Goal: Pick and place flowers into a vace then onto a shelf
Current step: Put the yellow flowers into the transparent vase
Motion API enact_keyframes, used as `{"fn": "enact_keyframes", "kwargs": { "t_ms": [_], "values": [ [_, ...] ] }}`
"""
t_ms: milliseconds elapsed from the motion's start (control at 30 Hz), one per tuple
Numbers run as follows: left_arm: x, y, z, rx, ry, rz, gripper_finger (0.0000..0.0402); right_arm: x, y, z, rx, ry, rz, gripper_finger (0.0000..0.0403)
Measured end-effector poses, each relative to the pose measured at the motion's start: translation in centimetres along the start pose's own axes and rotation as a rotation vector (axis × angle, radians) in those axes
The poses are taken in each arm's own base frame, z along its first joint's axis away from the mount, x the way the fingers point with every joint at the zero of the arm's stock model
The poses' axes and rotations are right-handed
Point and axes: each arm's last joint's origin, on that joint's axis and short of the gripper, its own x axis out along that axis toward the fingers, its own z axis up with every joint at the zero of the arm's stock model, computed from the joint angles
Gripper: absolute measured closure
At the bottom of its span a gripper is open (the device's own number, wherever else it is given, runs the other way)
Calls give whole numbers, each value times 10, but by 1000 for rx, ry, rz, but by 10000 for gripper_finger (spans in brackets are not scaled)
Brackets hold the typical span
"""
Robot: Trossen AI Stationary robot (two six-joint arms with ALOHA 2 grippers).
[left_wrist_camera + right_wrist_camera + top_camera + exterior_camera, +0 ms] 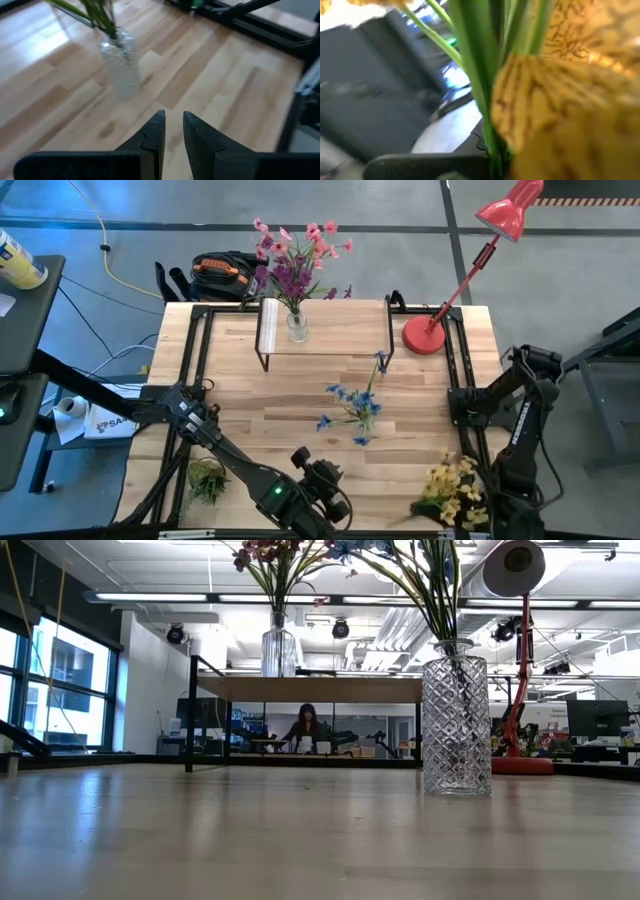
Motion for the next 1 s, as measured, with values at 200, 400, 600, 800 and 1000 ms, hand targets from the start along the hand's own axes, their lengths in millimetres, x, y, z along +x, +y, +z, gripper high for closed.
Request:
{"fn": "enact_keyframes", "kwargs": {
  "t_ms": [200, 400, 600, 800, 1000],
  "values": [
    [-9, -10, -3, -54, -16, -70, 300, 2, -27, 7, -121, -219, -222, 401],
    [-12, -15, -3, -97, -28, -111, 300, 5, -48, 52, -239, -253, -326, 401],
    [-11, -15, -2, -96, -27, -111, 300, 14, -72, 74, -326, -196, -333, 401],
    [-11, -15, -2, -79, -34, -105, 300, 31, -97, 69, -302, -108, -369, 401],
    [-10, -12, -3, -53, -26, -86, 300, 40, -103, 73, -298, -49, -359, 401]
  ]
}}
